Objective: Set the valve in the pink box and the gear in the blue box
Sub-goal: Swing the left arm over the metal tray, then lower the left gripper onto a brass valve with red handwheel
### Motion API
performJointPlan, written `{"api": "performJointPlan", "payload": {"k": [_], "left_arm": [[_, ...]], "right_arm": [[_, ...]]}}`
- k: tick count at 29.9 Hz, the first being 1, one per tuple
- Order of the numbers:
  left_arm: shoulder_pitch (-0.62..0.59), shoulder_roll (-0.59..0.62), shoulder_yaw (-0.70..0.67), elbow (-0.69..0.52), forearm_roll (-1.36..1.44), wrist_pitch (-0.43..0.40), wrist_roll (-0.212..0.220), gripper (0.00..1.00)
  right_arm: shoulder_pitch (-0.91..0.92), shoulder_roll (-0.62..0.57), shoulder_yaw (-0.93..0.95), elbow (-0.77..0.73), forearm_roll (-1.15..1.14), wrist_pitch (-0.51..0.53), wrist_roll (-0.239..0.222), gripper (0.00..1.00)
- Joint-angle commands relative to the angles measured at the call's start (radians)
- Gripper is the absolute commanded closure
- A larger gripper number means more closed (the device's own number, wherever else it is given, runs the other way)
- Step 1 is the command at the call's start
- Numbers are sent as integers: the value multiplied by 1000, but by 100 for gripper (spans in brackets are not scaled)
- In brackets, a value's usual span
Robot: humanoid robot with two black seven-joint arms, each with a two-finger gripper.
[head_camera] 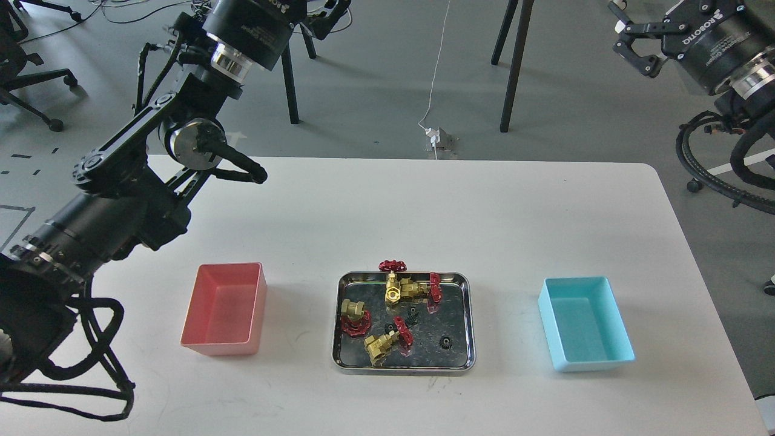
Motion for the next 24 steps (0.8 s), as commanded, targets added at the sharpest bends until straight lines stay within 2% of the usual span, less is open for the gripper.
{"api": "performJointPlan", "payload": {"k": [1, 5, 8, 12, 15, 17, 18, 20, 22, 24], "left_arm": [[-254, 100, 419, -78, 53, 0, 0, 1], [-543, 103, 829, -138, 142, 0, 0, 1], [-715, 42, 1075, -190, 284, 3, 0, 1], [-848, -12, 1377, -320, 618, 117, 0, 1], [-842, -88, 1558, -350, 836, 333, 0, 2], [-798, -107, 1641, -339, 873, 510, 0, 2], [-771, -107, 1660, -330, 875, 564, 0, 2], [-724, -104, 1665, -316, 875, 641, 0, 2], [-682, -102, 1662, -316, 881, 671, 0, 2], [-636, -101, 1652, -315, 886, 697, 0, 2]], "right_arm": [[0, -4, 1, -7, -2, 0, 0, 0], [9, 2, 3, -10, -2, -19, 0, 0], [12, 5, 4, -10, -2, -38, 0, 0], [12, 11, 4, -8, -2, -62, -2, 0], [44, 25, 4, -30, -3, -142, -2, 0], [82, 70, 4, -76, -3, -188, -2, 0], [98, 88, 4, -102, -3, -197, -3, 0], [136, 122, -5, -162, -3, -206, -3, 0], [177, 172, -15, -221, -8, -208, -12, 0], [213, 235, -28, -280, -12, -206, -45, 0]]}}
